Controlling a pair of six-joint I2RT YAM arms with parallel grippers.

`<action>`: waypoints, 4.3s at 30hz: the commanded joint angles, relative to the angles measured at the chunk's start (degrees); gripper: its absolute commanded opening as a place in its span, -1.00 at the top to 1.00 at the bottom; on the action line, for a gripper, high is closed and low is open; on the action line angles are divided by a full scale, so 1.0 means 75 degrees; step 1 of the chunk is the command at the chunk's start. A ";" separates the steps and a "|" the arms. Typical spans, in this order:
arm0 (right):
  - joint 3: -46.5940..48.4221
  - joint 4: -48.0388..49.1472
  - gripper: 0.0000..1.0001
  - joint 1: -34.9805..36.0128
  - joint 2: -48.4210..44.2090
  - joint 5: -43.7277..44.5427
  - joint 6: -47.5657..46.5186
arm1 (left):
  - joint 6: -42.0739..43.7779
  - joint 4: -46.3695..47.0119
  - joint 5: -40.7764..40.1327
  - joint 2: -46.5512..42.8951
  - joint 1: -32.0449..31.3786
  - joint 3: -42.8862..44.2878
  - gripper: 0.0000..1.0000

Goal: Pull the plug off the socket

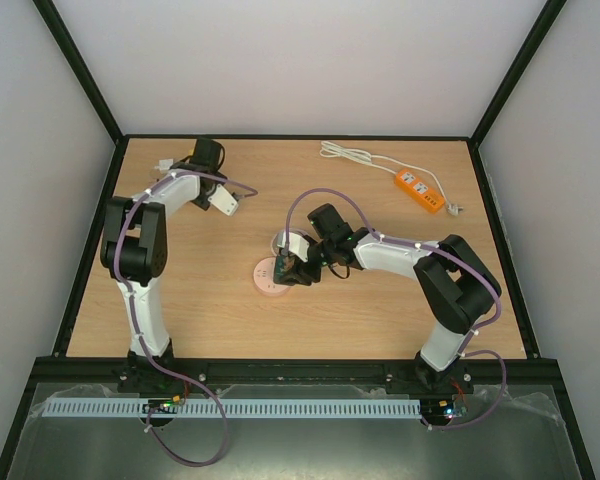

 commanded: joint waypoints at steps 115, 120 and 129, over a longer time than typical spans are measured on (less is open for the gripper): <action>0.0713 -0.0710 0.44 0.0486 -0.0484 0.0284 0.0149 | -1.3105 0.0223 0.4044 -0.2145 -0.1940 -0.4866 0.02; 0.0823 -0.0914 0.47 0.0489 -0.0470 0.0425 0.0141 | -1.3058 0.0225 0.3830 -0.2120 -0.2132 -0.4876 0.02; 0.0865 -0.0839 0.59 0.0477 -0.0469 0.0408 0.0616 | -1.3067 0.0171 0.3668 -0.1985 -0.2194 -0.4837 0.01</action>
